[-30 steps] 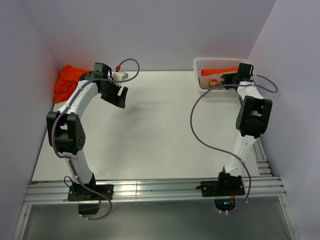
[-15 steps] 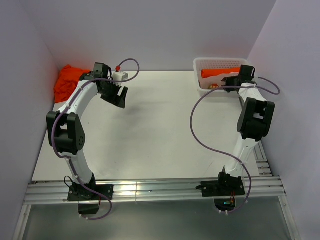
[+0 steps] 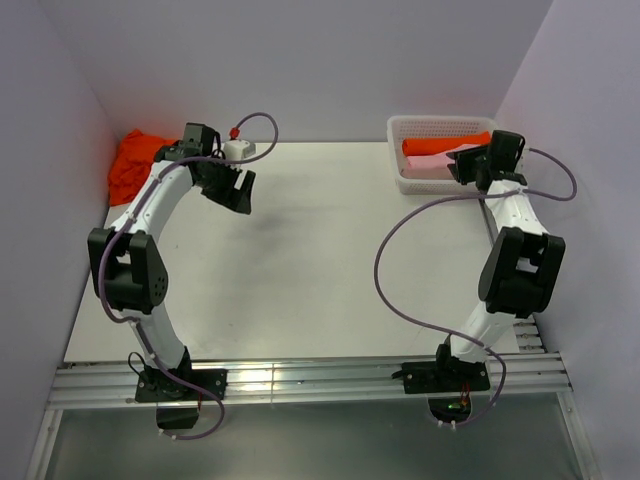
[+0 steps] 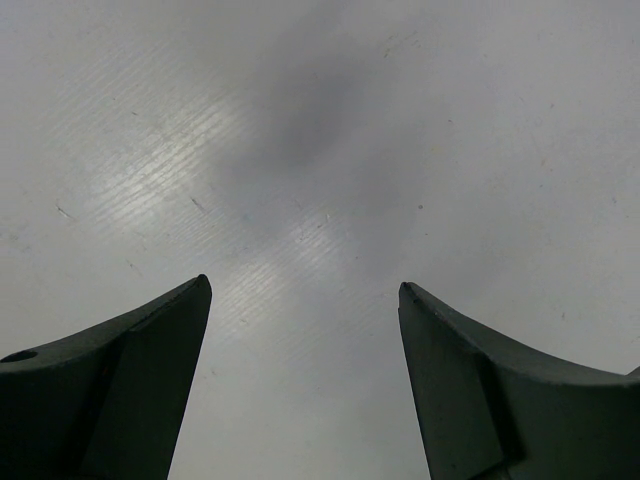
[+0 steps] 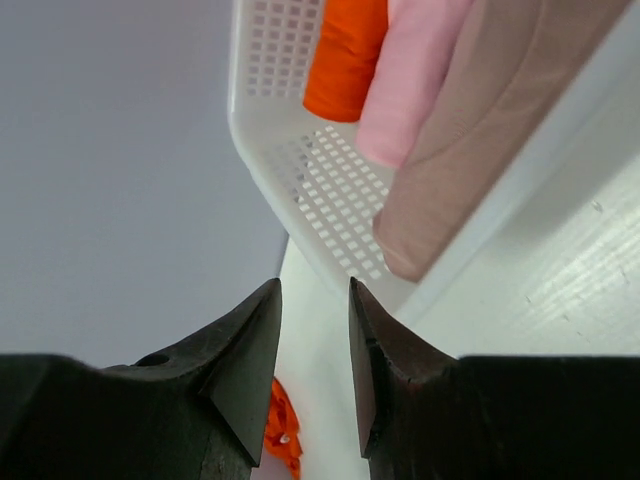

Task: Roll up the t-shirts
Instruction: Place the rolled tshirt into the container

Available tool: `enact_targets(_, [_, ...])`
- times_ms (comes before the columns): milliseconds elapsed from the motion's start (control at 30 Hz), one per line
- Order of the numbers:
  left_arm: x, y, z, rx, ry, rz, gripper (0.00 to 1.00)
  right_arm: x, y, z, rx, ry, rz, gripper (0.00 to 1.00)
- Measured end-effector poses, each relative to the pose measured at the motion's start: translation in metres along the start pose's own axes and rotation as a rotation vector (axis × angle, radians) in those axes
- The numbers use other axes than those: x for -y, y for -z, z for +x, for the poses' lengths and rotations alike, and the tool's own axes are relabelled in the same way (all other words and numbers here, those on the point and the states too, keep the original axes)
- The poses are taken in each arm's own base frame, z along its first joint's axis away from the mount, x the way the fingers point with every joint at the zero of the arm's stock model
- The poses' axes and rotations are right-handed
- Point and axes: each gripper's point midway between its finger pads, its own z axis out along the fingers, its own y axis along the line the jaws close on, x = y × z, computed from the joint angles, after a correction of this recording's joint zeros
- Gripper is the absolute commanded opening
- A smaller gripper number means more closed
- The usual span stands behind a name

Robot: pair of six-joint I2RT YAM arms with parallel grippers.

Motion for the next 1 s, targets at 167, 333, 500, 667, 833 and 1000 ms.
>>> enact_targets(167, [0.008, 0.018, -0.009, 0.050, -0.012, 0.003, 0.82, 0.011, 0.026, 0.023, 0.002, 0.096, 0.015, 0.42])
enact_targets(333, [0.016, 0.033, -0.002, 0.082, 0.002, 0.021, 0.82, 0.007, 0.069, 0.085, -0.025, 0.259, -0.022, 0.44])
enact_targets(500, [0.024, 0.044, 0.023, 0.105, 0.032, 0.030, 0.82, -0.010, 0.134, 0.167, -0.078, 0.437, -0.177, 0.45])
enact_targets(667, [0.038, 0.047, 0.050, 0.123, 0.050, 0.039, 0.82, 0.011, 0.190, 0.205, -0.086, 0.521, -0.262, 0.49])
enact_targets(833, [0.043, 0.045, 0.064, 0.134, 0.066, 0.040, 0.82, 0.029, 0.209, 0.229, -0.107, 0.587, -0.273, 0.51])
enact_targets(1000, [0.045, 0.044, 0.065, 0.151, 0.077, 0.036, 0.82, 0.055, 0.205, 0.245, -0.129, 0.664, -0.214, 0.52])
